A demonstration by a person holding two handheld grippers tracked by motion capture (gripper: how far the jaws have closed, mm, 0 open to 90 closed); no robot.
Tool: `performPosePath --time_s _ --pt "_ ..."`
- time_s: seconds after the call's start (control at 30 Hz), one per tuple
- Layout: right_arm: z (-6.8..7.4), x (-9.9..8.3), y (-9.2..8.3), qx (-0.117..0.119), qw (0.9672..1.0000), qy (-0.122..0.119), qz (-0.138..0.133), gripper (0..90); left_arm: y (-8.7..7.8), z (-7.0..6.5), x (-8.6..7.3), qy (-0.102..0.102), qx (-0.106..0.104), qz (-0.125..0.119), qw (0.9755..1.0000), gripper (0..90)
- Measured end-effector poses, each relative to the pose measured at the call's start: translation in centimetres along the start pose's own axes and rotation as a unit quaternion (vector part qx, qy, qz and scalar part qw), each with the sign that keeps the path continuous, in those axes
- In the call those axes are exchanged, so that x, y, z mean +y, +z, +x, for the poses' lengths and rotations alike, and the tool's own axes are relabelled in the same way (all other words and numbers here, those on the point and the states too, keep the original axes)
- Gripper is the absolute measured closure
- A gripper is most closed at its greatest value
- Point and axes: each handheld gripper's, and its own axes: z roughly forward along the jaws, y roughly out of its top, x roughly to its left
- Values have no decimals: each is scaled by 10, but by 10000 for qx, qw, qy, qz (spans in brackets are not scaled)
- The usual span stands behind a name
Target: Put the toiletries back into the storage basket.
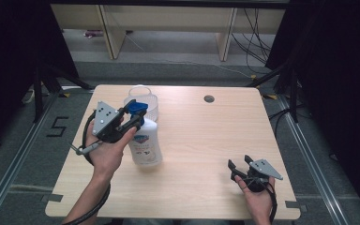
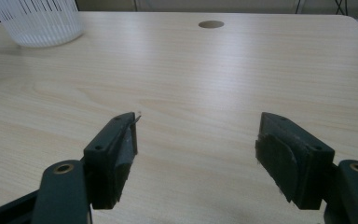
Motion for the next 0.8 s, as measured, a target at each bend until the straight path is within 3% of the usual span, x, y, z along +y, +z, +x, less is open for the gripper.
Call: performPosePath --time_s 0.07,0.1,0.17,0.2,0.23,0.8 --pt "2 0 0 -1 9999 135 6 297 0 1 2 -1 5 -5 10000 594" --pt "0 0 0 -7 10000 -16 -7 297 -1 1 3 -4 13 -1 10000 594" --pt "0 0 0 23 10000 5 11 297 -1 3 5 -17 9 -15 10000 594" --pt "4 -1 0 44 9998 210 48 298 -1 3 6 -12 6 -12 10000 594" --pt "4 0 0 58 9997 231 37 298 -1 4 7 -33 5 -17 10000 594" --pt "4 -1 0 66 9997 233 17 299 2 13 18 9 9 -65 10000 594"
